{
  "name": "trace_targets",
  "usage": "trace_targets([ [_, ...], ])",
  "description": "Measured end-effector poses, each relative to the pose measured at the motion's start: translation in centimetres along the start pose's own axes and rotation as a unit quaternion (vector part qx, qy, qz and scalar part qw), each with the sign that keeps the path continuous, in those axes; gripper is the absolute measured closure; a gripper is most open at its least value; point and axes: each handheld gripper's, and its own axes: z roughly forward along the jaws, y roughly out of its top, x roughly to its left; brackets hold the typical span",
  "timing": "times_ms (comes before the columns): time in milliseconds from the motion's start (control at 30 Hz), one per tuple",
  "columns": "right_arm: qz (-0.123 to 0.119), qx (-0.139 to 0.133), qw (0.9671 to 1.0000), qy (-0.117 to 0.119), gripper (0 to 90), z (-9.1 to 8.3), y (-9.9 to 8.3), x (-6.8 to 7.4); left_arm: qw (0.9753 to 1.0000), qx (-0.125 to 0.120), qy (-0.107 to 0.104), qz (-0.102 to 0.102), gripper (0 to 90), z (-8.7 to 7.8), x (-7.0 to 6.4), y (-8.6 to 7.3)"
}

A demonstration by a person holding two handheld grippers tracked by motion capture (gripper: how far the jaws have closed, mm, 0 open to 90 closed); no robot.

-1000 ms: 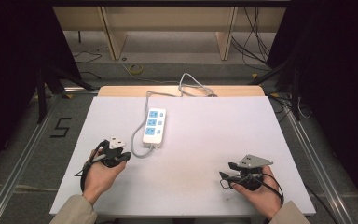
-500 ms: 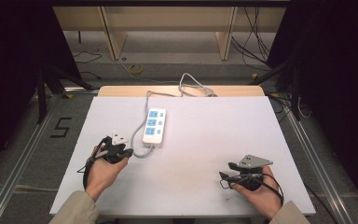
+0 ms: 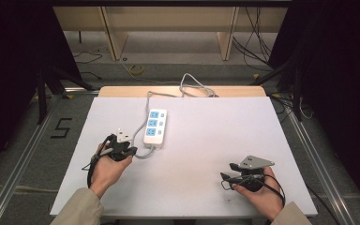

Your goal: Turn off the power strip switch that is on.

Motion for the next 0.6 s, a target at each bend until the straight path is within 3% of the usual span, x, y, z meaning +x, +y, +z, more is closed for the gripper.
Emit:
trace_targets([
  [600,0.000,-0.001,1.0000,0.000,46.5,-0.01,0.02,0.01,1.0000,-0.001,-0.002,0.001,89.7,0.57,-0.36,0.94],
])
